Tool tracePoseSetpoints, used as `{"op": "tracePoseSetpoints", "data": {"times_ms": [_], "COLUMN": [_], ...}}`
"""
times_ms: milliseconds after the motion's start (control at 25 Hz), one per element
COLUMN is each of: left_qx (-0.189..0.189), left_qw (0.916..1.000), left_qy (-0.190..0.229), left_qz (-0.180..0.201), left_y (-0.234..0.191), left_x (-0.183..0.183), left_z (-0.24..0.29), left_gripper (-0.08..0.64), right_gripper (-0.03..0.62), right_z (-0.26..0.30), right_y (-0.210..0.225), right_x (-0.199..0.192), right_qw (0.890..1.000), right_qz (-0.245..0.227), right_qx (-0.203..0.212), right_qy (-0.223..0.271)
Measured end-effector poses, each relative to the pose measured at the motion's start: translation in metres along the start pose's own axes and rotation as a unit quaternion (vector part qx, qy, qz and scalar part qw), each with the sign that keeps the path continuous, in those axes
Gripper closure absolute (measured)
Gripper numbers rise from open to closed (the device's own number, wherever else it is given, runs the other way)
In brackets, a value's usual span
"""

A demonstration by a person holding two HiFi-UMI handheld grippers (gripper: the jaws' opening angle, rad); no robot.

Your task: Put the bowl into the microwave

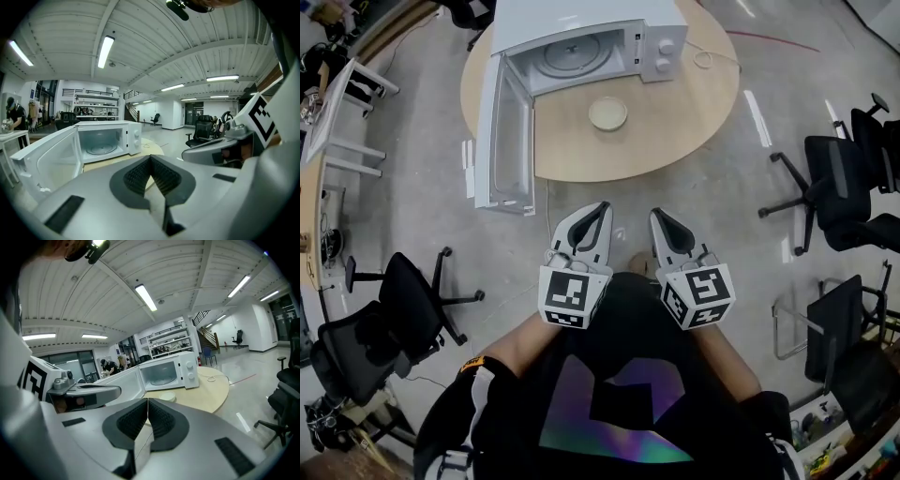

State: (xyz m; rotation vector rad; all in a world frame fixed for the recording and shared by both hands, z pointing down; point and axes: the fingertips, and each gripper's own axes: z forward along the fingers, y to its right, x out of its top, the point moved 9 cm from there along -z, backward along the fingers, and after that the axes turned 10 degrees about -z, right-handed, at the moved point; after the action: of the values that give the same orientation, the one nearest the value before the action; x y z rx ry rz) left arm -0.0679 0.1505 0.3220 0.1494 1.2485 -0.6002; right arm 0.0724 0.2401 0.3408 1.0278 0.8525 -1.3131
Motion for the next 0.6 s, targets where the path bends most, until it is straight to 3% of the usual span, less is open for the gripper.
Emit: {"op": "tracePoseSetpoints", "data": {"times_ms": [600], "left_qx": [0.055], "left_qw": [0.9984], "left_qy": [-0.011], "left_qz": [-0.010], "left_y": [0.011], "left_x": [-0.010], "left_z": [0.010], "left_gripper": [0.514], "right_gripper": [0.575], "right_z": [0.010], "right_y": [0.024], "right_x": [-0.015], "right_qw": [0.999], "right_qz": [0.014], "right_qx": [0.047], "right_qy": [-0.017]}}
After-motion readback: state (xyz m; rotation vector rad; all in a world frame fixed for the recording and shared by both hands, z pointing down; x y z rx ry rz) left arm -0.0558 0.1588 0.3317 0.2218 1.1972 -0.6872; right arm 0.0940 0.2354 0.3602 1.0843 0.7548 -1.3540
